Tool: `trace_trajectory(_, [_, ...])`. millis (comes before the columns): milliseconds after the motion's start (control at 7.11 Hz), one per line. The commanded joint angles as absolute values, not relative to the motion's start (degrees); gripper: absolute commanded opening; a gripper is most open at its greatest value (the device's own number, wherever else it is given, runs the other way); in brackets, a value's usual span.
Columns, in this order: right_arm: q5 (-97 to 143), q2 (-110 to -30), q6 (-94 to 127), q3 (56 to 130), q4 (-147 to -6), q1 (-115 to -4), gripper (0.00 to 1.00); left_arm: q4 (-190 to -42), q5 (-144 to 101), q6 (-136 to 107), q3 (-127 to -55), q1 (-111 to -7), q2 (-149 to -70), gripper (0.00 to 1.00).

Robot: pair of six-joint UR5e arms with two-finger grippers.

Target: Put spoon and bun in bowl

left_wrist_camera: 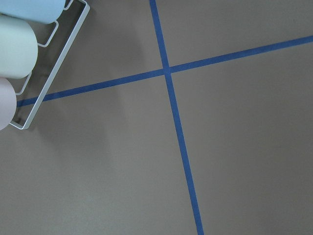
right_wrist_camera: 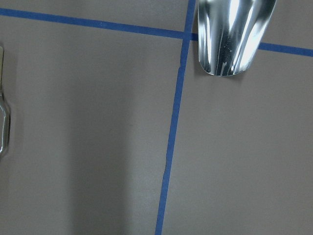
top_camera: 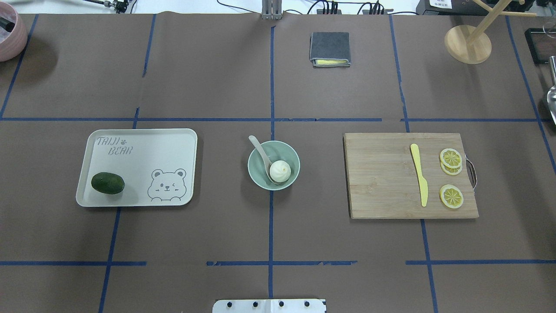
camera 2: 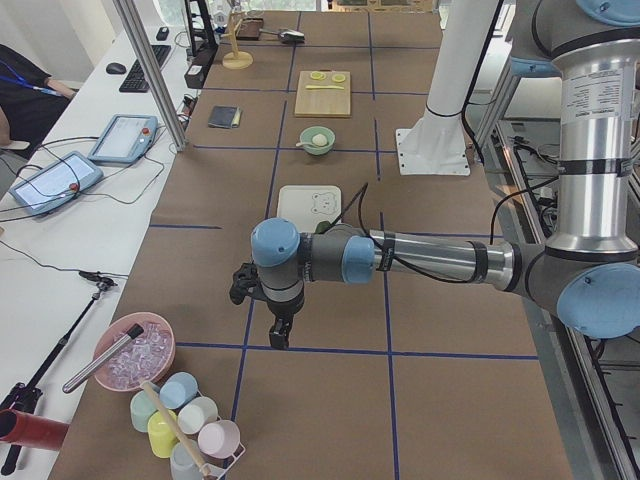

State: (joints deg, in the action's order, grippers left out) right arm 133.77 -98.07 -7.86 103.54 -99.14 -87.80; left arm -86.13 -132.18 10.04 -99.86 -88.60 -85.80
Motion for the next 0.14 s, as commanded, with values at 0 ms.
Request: trace_trajectory(0, [133.8,-98.1,-7.9,103.4,-99.1,-87.8,1.00,-86.1,-132.3,10.1,-99.8,-88.6,-86.0,1.00])
